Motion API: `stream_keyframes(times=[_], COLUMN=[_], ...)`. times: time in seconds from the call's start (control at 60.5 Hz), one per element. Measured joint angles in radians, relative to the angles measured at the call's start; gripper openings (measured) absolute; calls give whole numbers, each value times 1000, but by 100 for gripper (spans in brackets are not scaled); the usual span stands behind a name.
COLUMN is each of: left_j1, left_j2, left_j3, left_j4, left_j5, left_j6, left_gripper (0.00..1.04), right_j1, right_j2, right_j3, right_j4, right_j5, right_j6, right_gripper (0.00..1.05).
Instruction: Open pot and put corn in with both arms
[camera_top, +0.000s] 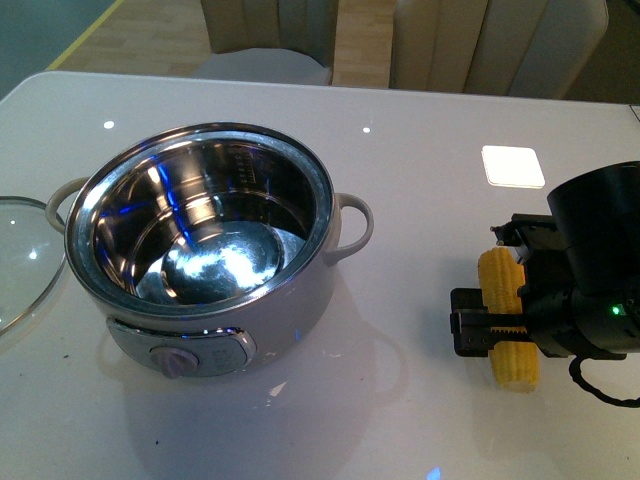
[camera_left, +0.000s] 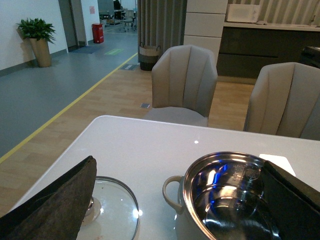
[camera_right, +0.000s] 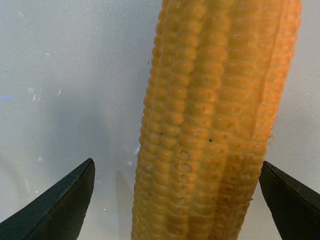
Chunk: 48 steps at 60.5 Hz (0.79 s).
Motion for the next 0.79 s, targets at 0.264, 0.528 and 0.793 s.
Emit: stream_keyframes(times=[0.264,0.528,0.793], left_j1=[0,0,0], left_j2=[0,0,0], left_j3=[0,0,0], left_j4=[0,0,0], left_j5=[0,0,0], left_j6=[0,0,0], left_gripper=[98,98,98], right_j1=[-2,-1,2], right_j2=[2,-11,-186], right_j3=[1,-15,-139], right_j4=[-1,-13,-15], right_j5=[4,4,-26], right_j6=[4,5,9], right_gripper=[57,29,23])
